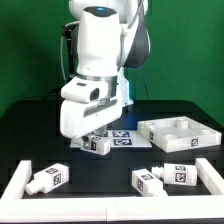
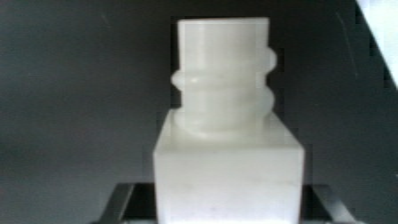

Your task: Assemble one leg

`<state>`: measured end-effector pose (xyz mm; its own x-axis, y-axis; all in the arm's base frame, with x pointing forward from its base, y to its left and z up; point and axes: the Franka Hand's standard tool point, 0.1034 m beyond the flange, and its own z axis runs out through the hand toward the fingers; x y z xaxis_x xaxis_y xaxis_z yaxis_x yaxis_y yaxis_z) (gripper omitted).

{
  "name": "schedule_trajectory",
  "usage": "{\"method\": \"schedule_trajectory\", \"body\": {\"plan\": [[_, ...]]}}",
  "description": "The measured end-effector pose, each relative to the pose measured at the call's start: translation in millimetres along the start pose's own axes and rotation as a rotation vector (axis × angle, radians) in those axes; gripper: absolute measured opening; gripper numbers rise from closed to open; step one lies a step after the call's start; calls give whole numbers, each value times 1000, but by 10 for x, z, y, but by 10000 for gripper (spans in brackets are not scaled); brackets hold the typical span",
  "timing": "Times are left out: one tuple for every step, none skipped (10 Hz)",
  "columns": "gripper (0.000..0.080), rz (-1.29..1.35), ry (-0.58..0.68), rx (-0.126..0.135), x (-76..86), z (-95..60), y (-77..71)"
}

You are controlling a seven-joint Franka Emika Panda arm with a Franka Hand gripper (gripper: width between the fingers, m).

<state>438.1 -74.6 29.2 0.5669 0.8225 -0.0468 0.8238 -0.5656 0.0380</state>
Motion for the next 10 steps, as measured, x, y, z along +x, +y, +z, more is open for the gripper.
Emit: {"method": "schedule_trajectory", "body": {"plan": [[281,13,2,-1,1,10,-27],[281,49,7,6,-28,71,-207],[281,68,-3,29,-180,141,-378],[281,105,-18,52,-420,219,-538],[281,122,-22,58,-560,239,-590],[281,118,-12,47,-607,243,-594],[281,118,-13,47,-614,244,-594],[281,116,-13,47,-607,243,-588],[281,116,-13,47,-607,243,-588],[359,116,-13,47,-607,243,-588]]}}
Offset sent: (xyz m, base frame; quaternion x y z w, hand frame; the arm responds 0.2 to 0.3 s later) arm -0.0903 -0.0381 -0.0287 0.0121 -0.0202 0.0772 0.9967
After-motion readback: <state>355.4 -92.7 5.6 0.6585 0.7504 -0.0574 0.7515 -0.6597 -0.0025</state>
